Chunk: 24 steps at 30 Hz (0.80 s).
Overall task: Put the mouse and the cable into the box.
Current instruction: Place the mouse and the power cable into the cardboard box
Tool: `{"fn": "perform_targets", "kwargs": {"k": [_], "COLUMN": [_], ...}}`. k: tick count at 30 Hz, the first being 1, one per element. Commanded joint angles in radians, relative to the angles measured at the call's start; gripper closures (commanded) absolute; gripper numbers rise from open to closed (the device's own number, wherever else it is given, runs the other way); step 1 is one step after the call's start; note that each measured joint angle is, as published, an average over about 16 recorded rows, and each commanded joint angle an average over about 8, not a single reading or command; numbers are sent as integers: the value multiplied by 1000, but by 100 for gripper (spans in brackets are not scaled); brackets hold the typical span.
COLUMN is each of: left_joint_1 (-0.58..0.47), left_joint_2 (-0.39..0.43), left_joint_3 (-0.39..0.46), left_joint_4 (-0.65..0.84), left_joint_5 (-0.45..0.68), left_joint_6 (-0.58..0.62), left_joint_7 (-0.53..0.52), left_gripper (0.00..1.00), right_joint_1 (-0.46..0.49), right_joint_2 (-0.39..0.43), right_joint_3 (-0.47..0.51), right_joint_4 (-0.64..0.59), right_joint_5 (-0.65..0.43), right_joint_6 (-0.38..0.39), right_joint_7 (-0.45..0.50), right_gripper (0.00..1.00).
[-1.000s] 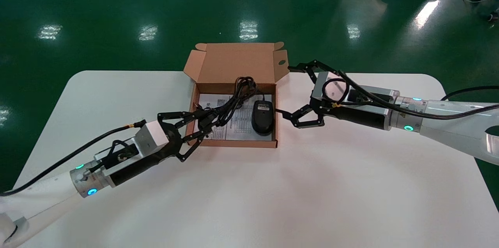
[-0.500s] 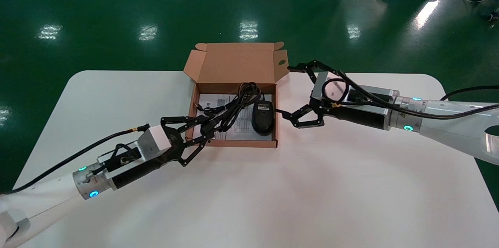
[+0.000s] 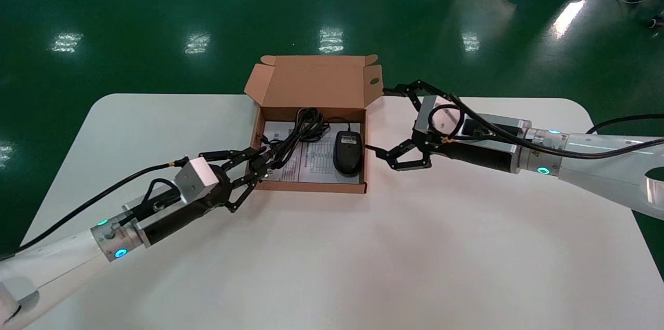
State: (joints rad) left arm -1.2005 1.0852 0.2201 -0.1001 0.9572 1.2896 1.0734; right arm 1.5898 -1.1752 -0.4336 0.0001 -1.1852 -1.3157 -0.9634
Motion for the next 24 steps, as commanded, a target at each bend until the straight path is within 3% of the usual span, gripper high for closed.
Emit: {"fn": "perform_targets", "kwargs": {"k": [1,16,24], "left_joint_1": [1,-21,-53], "left_joint_2": [0,-8,-24], "left_joint_3": [-1,-22,-44], "left_joint_4": [-1,-21,-50], "left_joint_5": [-1,-36,-70], "left_joint_6": [-1,36,52], "left_joint_7": [0,-38,-86], "left_gripper": [0,0,0], "right_joint_1": [0,2,-30], "right_joint_2": [0,1,-7], "right_joint_3": [0,14,89], "right_joint_4": [0,5,46], "right_joint_5": [0,20,127], "right_joint_6": [0,4,16], "right_joint_7": [0,-11,-115], "right_gripper": [0,0,0]}}
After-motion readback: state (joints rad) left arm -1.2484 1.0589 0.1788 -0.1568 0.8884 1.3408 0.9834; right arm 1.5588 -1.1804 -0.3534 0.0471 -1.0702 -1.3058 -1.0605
